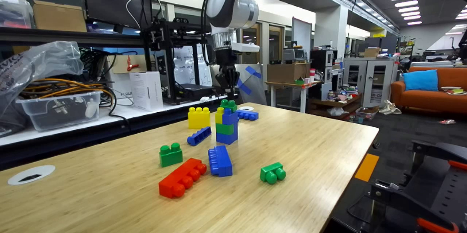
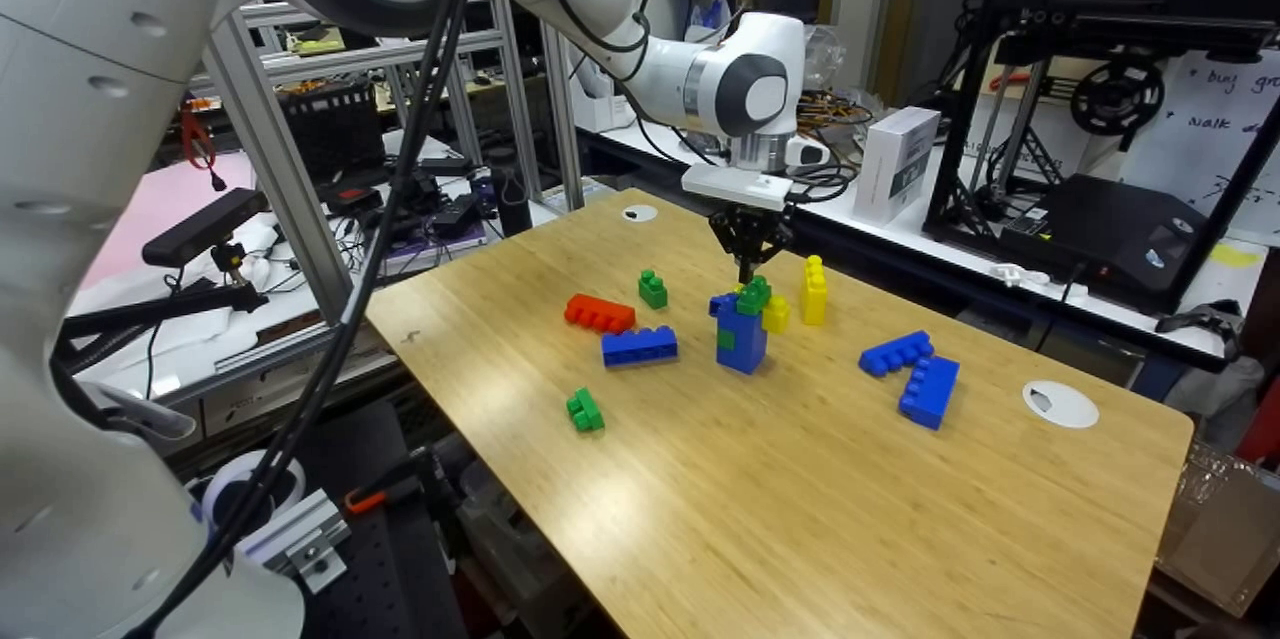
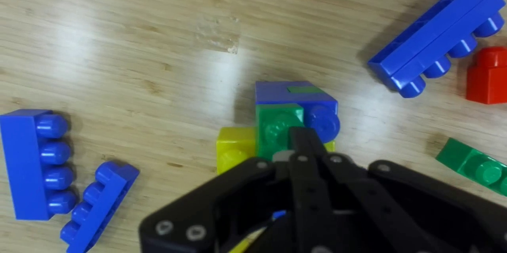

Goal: Push the green block on top of the stack down

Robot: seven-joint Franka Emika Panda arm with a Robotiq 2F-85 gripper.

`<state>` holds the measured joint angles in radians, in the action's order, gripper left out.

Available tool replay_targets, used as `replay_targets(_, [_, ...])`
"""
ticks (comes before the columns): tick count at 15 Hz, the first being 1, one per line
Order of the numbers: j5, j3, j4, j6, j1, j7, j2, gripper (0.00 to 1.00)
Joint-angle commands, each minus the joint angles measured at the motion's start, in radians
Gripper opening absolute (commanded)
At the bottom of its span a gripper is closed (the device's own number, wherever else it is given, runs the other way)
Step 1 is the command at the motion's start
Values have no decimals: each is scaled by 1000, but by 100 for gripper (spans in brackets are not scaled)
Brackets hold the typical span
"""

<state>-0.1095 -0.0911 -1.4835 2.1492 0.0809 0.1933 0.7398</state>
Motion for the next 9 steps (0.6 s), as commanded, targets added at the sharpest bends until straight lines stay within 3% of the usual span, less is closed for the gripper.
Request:
replay_targets(1, [-18,6,-12,26,4,29,-7,0])
replay_targets(9, [-37,2,-108,115,0,79,-37,0])
